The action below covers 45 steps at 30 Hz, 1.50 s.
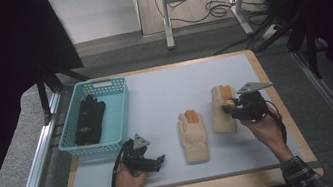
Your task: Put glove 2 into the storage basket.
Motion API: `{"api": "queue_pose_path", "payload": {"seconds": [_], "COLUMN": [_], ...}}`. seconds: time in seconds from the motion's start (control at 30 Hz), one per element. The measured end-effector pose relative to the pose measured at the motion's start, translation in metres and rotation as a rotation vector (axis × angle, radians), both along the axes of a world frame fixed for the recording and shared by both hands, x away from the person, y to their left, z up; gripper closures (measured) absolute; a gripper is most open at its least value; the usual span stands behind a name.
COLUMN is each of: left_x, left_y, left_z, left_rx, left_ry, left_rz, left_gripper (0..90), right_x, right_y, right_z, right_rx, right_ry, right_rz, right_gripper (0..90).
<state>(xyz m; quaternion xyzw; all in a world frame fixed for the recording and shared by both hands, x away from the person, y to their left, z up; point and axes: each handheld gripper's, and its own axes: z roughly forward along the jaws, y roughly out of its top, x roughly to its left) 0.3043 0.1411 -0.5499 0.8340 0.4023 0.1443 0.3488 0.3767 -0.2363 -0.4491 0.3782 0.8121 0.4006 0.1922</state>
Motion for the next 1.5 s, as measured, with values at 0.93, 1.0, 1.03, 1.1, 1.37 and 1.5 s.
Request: {"api": "queue_pose_path", "payload": {"seconds": [0.93, 1.0, 1.03, 1.1, 1.37, 1.5], "left_x": [0.0, 0.0, 0.0, 0.0, 0.0, 0.0], "left_y": [0.0, 0.0, 0.0, 0.0, 0.0, 0.0], "left_z": [0.0, 0.0, 0.0, 0.0, 0.0, 0.0], "left_rx": [0.0, -0.003, -0.003, -0.003, -0.002, -0.002], "left_ry": [0.0, -0.001, -0.001, -0.001, -0.001, -0.001], "left_rz": [0.001, 0.003, 0.003, 0.003, 0.003, 0.003], "left_gripper": [2.0, 2.0, 2.0, 2.0, 2.0, 2.0], "right_x": [-0.033, -0.033, -0.034, -0.034, -0.036, -0.035], "right_y": [0.097, 0.096, 0.095, 0.095, 0.087, 0.073], "right_z": [-0.043, -0.047, -0.048, -0.049, -0.041, -0.033], "right_rx": [-0.085, -0.085, -0.086, -0.083, -0.06, -0.054], "right_ry": [0.041, 0.059, 0.057, 0.059, 0.054, 0.041], "right_rz": [0.223, 0.215, 0.213, 0.213, 0.211, 0.188], "right_gripper": [54.9, 53.3, 52.8, 51.8, 40.8, 39.4]}}
